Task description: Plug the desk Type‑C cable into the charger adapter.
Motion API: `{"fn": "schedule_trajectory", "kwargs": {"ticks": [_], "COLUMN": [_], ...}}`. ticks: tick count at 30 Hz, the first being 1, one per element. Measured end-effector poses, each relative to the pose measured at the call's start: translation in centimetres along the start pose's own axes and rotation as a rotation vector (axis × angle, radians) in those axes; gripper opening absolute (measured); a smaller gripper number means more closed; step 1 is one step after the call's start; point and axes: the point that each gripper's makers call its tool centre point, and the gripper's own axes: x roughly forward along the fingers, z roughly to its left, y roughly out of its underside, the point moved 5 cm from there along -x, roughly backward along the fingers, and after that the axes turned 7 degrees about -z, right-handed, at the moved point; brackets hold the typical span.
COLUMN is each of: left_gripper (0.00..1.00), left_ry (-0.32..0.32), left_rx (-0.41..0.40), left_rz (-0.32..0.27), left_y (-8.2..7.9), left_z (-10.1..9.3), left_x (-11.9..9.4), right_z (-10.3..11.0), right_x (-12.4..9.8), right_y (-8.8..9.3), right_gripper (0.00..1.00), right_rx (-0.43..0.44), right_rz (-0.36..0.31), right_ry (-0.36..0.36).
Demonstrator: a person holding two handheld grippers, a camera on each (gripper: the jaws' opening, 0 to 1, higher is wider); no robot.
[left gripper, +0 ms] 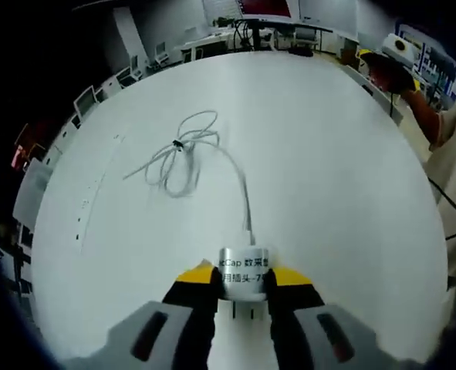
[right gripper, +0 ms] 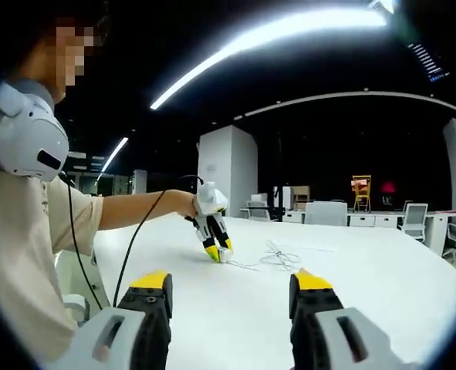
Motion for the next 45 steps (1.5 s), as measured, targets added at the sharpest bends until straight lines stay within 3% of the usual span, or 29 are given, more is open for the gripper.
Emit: {"fn": "schedule_trajectory", "kwargs": {"ticks": [6, 8, 18, 22, 25, 38, 45], "left_gripper": [0.27, 0.3, 0.4, 0.44, 0.47, 0.51, 0.51], "left_ry": [0.0, 0.013, 0.002, -0.017, -0.067, -0.219, -0.285], "left_rx": [-0.001, -0.036, -0.044, -0.07, -0.097, -0.075, -0.058], "left_rz": [0.01, -0.004, -0.029, -0.082, -0.124, -0.341, -0.377], "left_y": [0.2, 0.3, 0.4, 0.1, 0.0, -1.5, -1.7], "left_z": [-0.1, -0.3, -0.5, -0.3, 0.0, -1.0, -2.5], "left_x": [-0.1, -0.1, -0.5, -1.2, -1.8, -5.7, -7.8], "right_z": [-0.1, -0.1, -0.3, -0.3, -0.2, -0.5, -0.6], "right_x": [0.1, 0.2, 0.5, 0.6, 0.8, 1.6, 2.0], "right_y": [0.1, 0.1, 0.5, 0.7, 0.9, 0.8, 0.6], "right_gripper": [0.62, 0.62, 0.62, 0.62, 0.62, 0.62, 0.62], "right_rx": [0.004, 0.005, 0.016, 0.02, 0.025, 0.021, 0.015], "right_rz": [-0.004, -0.006, -0.003, -0.002, -0.002, 0.003, 0.008], "right_ry": [-0.002, -0.003, -0.006, -0.009, -0.015, -0.027, -0.037]}}
